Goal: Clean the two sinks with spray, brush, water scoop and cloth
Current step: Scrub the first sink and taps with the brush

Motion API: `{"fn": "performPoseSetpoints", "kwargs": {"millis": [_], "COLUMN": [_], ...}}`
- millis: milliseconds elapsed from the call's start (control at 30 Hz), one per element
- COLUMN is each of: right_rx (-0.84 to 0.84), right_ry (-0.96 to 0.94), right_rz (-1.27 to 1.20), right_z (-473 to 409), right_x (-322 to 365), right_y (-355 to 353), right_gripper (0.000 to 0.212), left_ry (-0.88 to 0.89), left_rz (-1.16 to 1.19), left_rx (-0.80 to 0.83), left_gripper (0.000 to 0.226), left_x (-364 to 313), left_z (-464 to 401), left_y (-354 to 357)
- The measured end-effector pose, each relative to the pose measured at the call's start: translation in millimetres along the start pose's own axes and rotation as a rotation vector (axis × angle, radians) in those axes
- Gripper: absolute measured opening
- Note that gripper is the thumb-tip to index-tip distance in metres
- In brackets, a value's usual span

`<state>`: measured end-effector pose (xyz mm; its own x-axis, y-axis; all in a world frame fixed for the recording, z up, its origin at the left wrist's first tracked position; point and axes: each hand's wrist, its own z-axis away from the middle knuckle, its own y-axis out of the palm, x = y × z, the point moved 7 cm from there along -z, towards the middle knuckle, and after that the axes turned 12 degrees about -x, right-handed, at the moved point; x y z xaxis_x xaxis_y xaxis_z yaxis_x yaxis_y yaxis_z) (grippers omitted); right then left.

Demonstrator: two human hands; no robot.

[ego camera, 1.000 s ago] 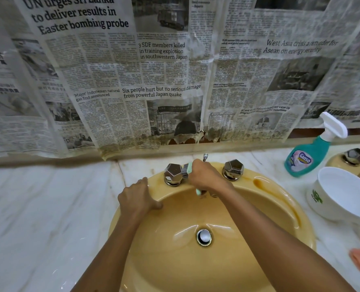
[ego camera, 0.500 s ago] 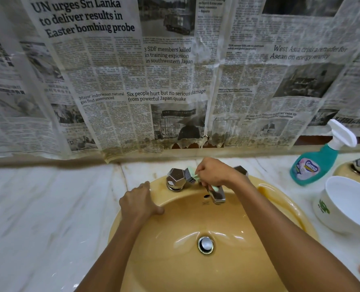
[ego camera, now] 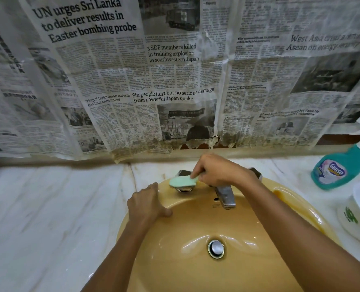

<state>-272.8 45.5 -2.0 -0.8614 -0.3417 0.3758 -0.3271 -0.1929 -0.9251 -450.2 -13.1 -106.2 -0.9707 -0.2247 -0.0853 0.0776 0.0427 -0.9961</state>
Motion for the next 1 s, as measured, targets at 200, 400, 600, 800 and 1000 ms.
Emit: {"fn": "performPoseSetpoints", "kwargs": {"millis": [200,400,600,800,1000], "right_rx": [-0.035,-0.070,-0.070,-0.019,-0.113], "right_ry": [-0.077,-0.127,-0.183,-0.190,-0.040], "right_rz": [0.073,0.069,0.117,0.159,0.057], "right_z": [-5,-9,-9,-10,-3], "right_x": [1,-2,3,19,35], "right_y": [-8,-4,-5,-5,-1], "right_gripper": [0.036,0.033,0.028,0.024,0.012], "left_ry": [-0.011,-0.035,-0.064,-0.097,-0.117], "left_rz": [-0.004,0.017,0.048,0.077,0.115], "left_rx": [0.015,0.015,0.021,0.015,0.047], "left_gripper": [0.078,0.088,0.094,0.092,0.094], "left_x": [1,1,2,0,-1], "left_z": [-1,-1,1,5,6], "left_y": [2,4,4,0,3]}}
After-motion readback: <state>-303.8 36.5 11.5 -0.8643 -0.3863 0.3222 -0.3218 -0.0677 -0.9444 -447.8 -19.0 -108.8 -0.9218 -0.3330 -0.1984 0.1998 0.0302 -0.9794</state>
